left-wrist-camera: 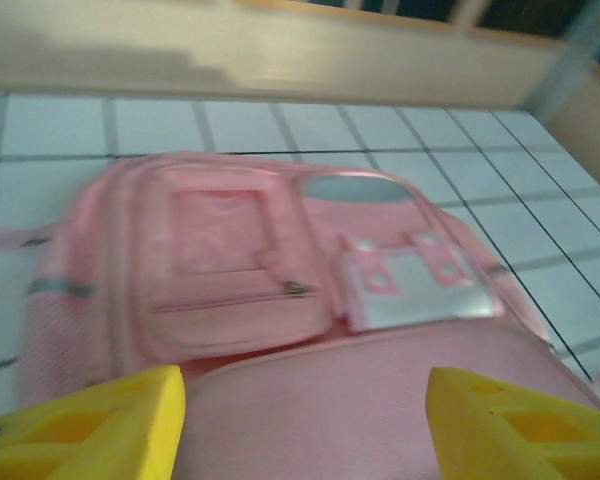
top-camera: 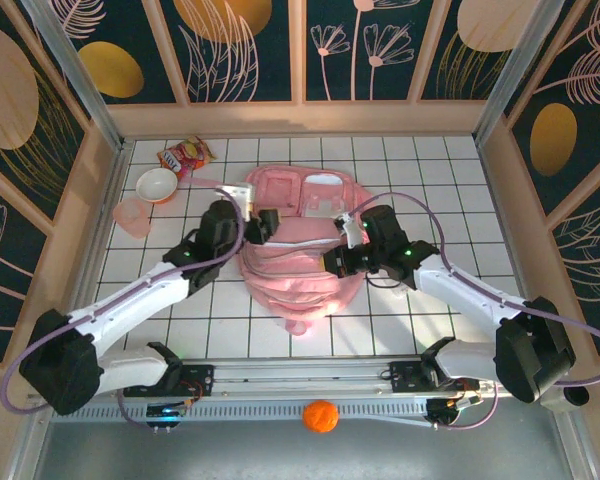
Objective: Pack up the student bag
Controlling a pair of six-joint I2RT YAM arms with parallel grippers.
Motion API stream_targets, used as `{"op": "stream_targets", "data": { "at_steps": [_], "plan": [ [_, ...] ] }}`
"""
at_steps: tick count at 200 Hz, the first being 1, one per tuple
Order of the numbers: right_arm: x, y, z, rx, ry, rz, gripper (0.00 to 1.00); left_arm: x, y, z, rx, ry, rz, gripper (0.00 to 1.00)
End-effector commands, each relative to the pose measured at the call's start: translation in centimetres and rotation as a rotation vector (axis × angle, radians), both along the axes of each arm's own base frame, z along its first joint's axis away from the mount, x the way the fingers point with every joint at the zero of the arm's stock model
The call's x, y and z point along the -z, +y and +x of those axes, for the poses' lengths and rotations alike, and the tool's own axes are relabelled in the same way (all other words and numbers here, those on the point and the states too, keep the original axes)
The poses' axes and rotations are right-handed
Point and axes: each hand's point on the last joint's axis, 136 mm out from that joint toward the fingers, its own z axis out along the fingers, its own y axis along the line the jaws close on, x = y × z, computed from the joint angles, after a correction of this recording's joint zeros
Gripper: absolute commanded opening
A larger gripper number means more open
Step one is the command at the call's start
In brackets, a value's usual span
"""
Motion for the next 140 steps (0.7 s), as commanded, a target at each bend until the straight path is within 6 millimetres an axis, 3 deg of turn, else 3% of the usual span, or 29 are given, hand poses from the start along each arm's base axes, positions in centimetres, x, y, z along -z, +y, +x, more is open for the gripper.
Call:
{"op": "stream_targets", "data": {
  "at_steps": [1,14,50,81,112,140],
  "plan": [
    [-0.6,-1.2,2.5,0.159,0.006,-0.052,0.0,4.2,3.0,-1.4,-0.164,0.204,-0.113,0.64],
    [-0.6,-1.4,2.7,0.193,0.019,-0.058,0.0,5.4,3.3,-1.9,-0.179,0.246,-0.16,0.66],
    [-0.9,-0.7,2.5,0.205,0.006,-0.07,0.0,7.8,0.6,-3.2,-0.087,0.354,-0.321,0.64],
    [-1.2,-0.1,2.3,0.216,-0.01,-0.095,0.0,8.5,-1.5,-3.4,-0.014,0.407,-0.416,0.51],
    [-1.2,0.6,2.5,0.24,-0.012,-0.099,0.0,9.1,-2.5,-3.7,-0.001,0.451,-0.51,0.3],
    [-1.1,1.9,2.3,0.248,-0.014,-0.118,0.0,7.6,-3.2,-3.4,0.006,0.428,-0.578,0.11]
  ]
}}
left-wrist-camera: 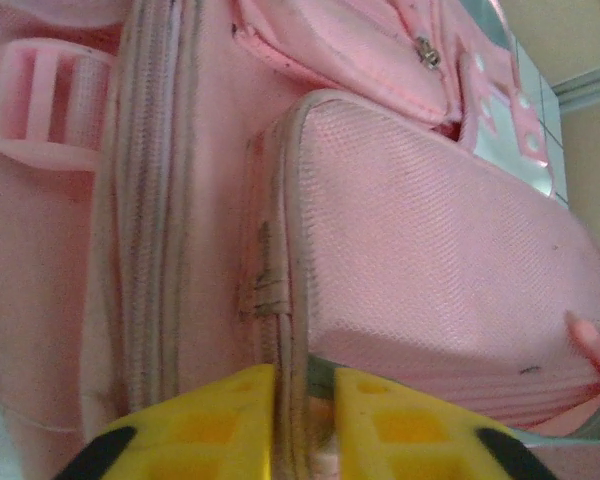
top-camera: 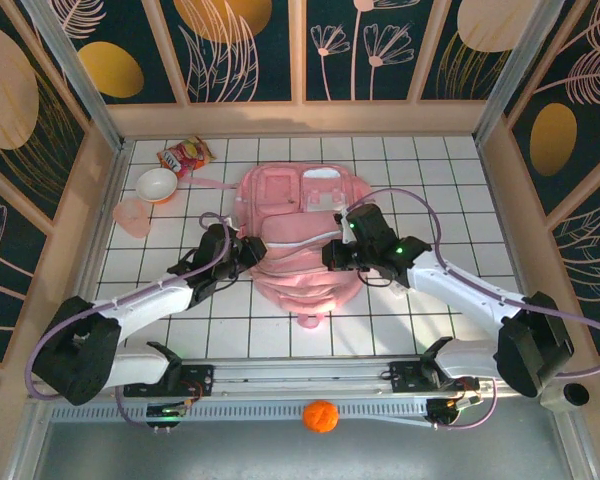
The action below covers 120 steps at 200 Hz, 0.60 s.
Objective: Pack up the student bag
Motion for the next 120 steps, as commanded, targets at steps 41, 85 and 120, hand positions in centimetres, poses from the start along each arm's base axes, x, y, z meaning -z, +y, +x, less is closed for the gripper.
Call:
{"op": "stream_targets", "data": {
  "at_steps": [41,85,120],
  "plan": [
    [-1.4,6.0,-0.1,0.025,-0.013,0.038,0.0,-6.8,-3.3,0.7,0.004,-0.13,-0.23,0.0],
    [-2.2,12.1,-0.6,-0.039,-0.041,0.141,0.0,-8.0,-4.2,0.8,0.003,-0.149,-0.262,0.0],
    [-2.8,12.5,-0.9,-0.114,-0.107,0.119,0.13,-7.4,-2.7,1.3,-0.047,-0.166,-0.162,0.0]
  ]
}}
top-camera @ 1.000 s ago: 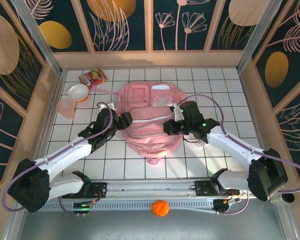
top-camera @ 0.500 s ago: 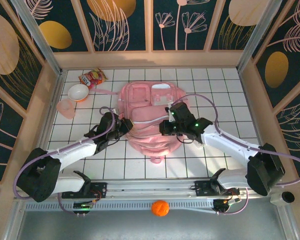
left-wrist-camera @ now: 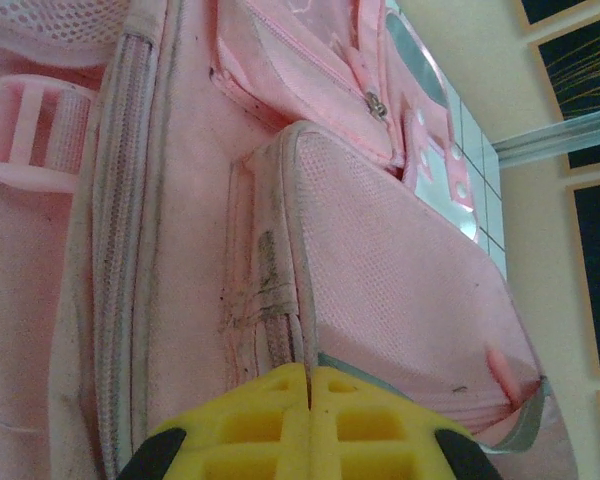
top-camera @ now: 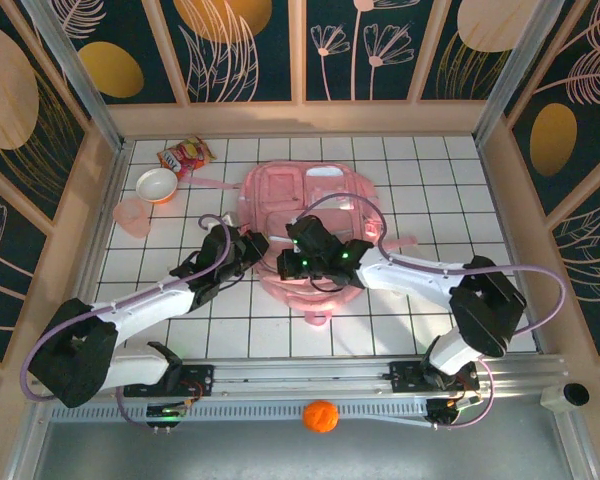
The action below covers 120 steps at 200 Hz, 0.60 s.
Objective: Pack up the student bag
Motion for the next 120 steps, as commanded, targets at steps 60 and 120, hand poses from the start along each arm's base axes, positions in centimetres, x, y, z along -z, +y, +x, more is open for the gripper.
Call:
{"op": "stream_targets", "data": {
  "at_steps": [60,120],
  "plan": [
    [-8.2,-5.9,-0.2,-0.253,-0.412,-0.091,0.53,-4.2,-0.7,1.4,0.096,-0.116,0.039,0.0],
    [-4.7,-7.0,1.5,-0.675,-0.794,-0.444,0.59,-4.4,-1.7,0.9,0.152,-0.103,0.009,0.0]
  ]
}}
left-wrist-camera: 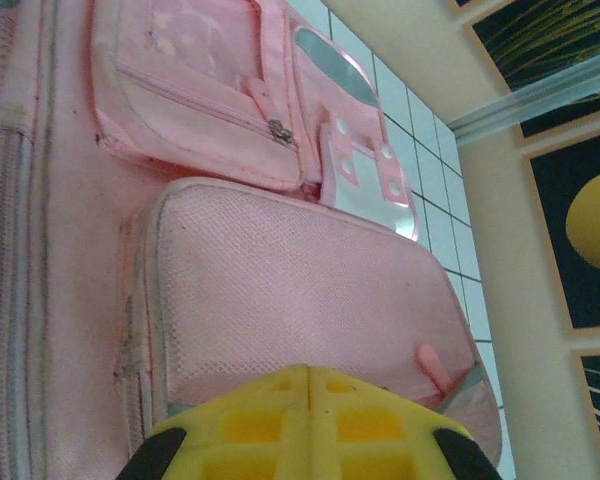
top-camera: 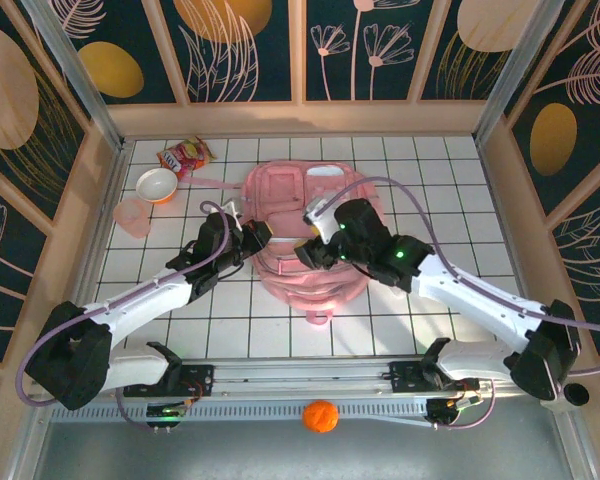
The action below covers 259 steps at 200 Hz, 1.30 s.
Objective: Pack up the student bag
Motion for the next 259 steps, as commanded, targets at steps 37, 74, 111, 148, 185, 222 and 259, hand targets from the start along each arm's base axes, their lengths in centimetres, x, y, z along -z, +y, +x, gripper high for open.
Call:
{"op": "stream_targets", "data": {
  "at_steps": [37,74,111,148,185,222,259],
  "plan": [
    [7.8,-0.5,2.3,-0.233,-0.189,-0.388,0.59,-0.8,0.1,-1.1,0.058,-0.03,0.029,0.44],
    [8.1,-1.3,4.3,-0.184,-0.219,-0.354,0.32,0.2,1.2,-3.7,0.061,-0.042,0.114,0.5],
    [7.3,-1.5,4.3,-0.185,-0.219,-0.303,0.02,2.3,-0.3,-6.0,0.129,-0.029,0.206,0.52],
    [6.1,-1.1,3.7,-0.207,-0.22,-0.254,0.0,2.6,-1.7,-5.6,0.159,-0.06,0.259,0.53],
    [5.6,-1.0,3.7,-0.213,-0.222,-0.229,0.0,3.6,-3.0,-5.3,0.191,-0.039,0.281,0.51],
    [5.0,-0.8,4.1,-0.211,-0.221,-0.201,0.0,3.3,-3.8,-5.2,0.204,-0.046,0.304,0.41],
    [4.8,-1.5,4.4,-0.206,-0.206,-0.199,0.0,3.9,-2.2,-4.9,0.144,-0.025,0.375,0.16]
  ]
}}
